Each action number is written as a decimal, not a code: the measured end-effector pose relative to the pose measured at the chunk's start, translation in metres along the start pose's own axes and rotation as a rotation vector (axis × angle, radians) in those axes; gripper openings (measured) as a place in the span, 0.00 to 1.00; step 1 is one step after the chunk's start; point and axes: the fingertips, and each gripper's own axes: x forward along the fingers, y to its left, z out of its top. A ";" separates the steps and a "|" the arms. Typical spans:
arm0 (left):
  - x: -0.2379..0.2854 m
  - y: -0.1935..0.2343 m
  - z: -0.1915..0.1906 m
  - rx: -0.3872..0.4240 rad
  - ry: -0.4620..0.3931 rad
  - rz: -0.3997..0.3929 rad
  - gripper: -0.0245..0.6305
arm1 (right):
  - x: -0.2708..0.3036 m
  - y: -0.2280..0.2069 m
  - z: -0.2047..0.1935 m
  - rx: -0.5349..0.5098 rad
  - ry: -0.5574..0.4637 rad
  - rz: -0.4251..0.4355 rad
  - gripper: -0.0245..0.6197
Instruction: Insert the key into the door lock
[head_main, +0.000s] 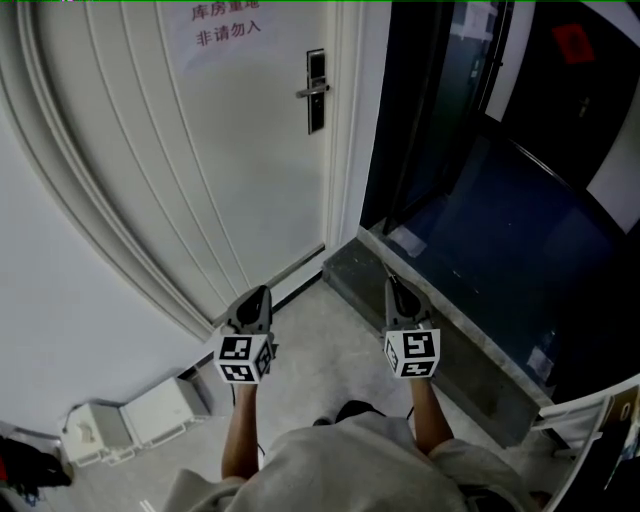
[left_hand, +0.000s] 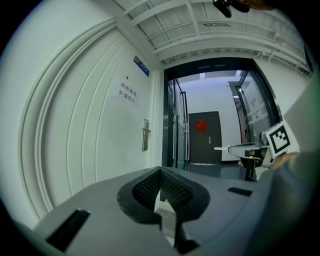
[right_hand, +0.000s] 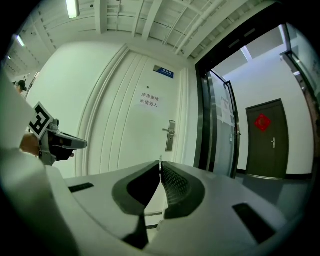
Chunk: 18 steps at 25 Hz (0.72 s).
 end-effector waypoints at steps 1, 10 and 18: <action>0.008 0.002 -0.001 0.001 0.002 -0.004 0.06 | 0.006 -0.002 -0.002 0.001 0.002 -0.004 0.08; 0.084 0.025 -0.003 0.019 0.010 -0.006 0.06 | 0.081 -0.021 -0.020 0.017 0.003 0.012 0.08; 0.197 0.077 0.006 0.013 0.004 0.048 0.06 | 0.214 -0.049 -0.024 0.025 -0.015 0.071 0.08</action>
